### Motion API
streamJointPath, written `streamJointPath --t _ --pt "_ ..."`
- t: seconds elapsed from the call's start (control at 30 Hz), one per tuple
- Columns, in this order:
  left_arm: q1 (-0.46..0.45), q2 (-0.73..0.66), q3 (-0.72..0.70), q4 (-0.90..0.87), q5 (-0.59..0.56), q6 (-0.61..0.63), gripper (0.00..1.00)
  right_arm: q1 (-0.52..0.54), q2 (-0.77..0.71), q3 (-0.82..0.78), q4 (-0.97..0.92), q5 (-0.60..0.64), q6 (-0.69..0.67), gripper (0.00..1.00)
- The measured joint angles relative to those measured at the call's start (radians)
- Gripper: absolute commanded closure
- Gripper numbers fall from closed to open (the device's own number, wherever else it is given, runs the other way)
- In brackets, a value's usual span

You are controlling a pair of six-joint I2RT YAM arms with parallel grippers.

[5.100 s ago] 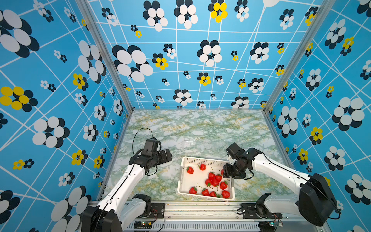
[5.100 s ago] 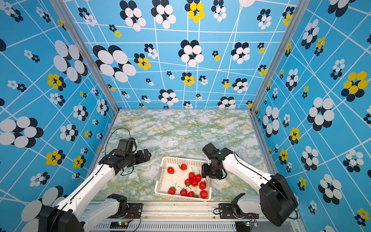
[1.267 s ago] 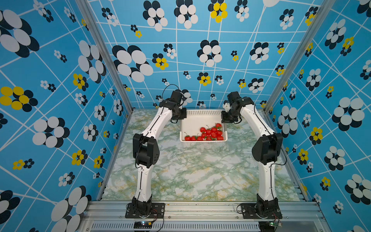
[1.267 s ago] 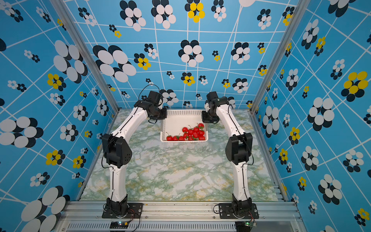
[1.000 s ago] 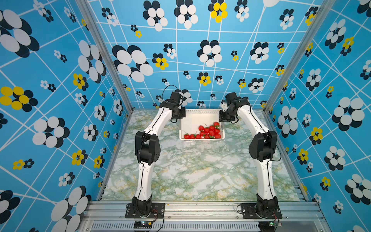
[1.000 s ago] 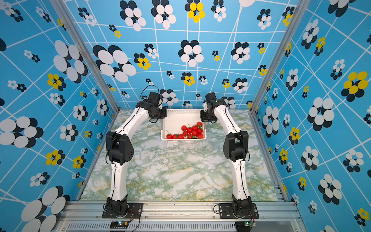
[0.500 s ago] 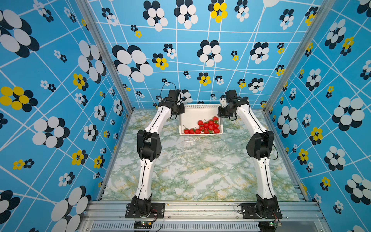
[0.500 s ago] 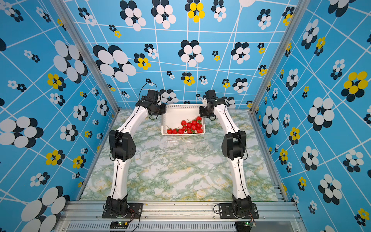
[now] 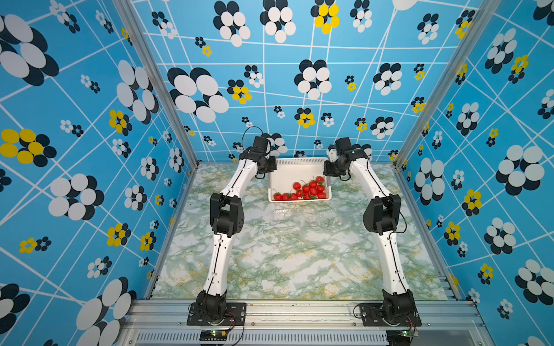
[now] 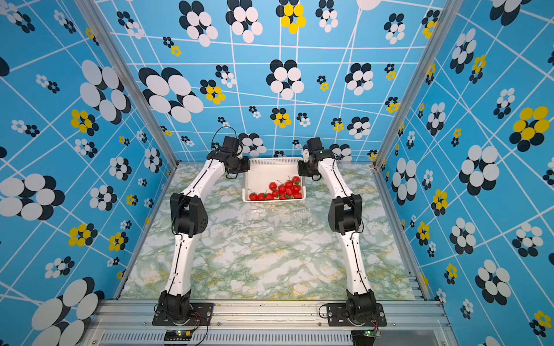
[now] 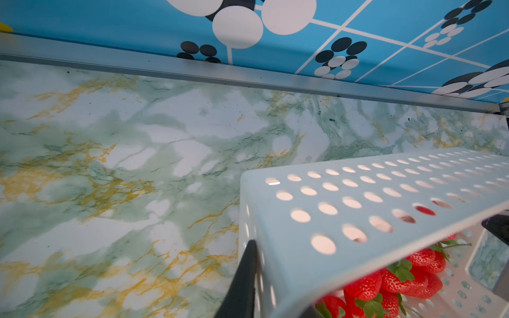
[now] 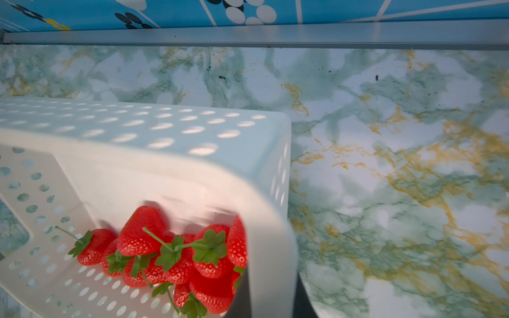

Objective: Pack strawberries into containers
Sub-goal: Move the packing box to the center of the board.

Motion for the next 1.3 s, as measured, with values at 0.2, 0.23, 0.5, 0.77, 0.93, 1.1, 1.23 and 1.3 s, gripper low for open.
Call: streamJointPath --t 0.2,0.23,0.5,0.77,0.93,1.1,1.23,1.3 --pt "0.001 0.022 0.020 -0.058 0.013 0.000 0.87 -0.001 0.002 0.002 -0.051 -0.015 0.001 1.00" --pt "0.001 0.022 0.020 -0.066 0.014 0.001 0.87 -0.001 0.001 -0.003 -0.054 -0.018 -0.002 1.00" --pt "0.001 0.011 -0.043 -0.098 0.036 -0.002 0.88 -0.001 -0.034 -0.095 -0.060 -0.035 -0.005 1.00" --pt "0.000 -0.029 -0.148 -0.117 0.068 -0.016 0.89 0.000 -0.091 -0.220 -0.071 -0.057 -0.007 1.00" --pt "-0.005 -0.063 -0.224 -0.121 0.082 -0.024 0.89 0.001 -0.141 -0.322 -0.061 -0.065 -0.006 1.00" --pt "-0.015 -0.114 -0.323 -0.098 0.083 -0.040 0.88 0.003 -0.201 -0.437 -0.027 -0.073 -0.005 1.00" --pt "-0.025 -0.154 -0.404 -0.079 0.085 -0.052 0.87 0.005 -0.257 -0.539 -0.001 -0.074 -0.001 1.00" --pt "-0.029 -0.162 -0.422 -0.074 0.086 -0.054 0.86 0.005 -0.277 -0.575 0.010 -0.073 0.003 1.00"
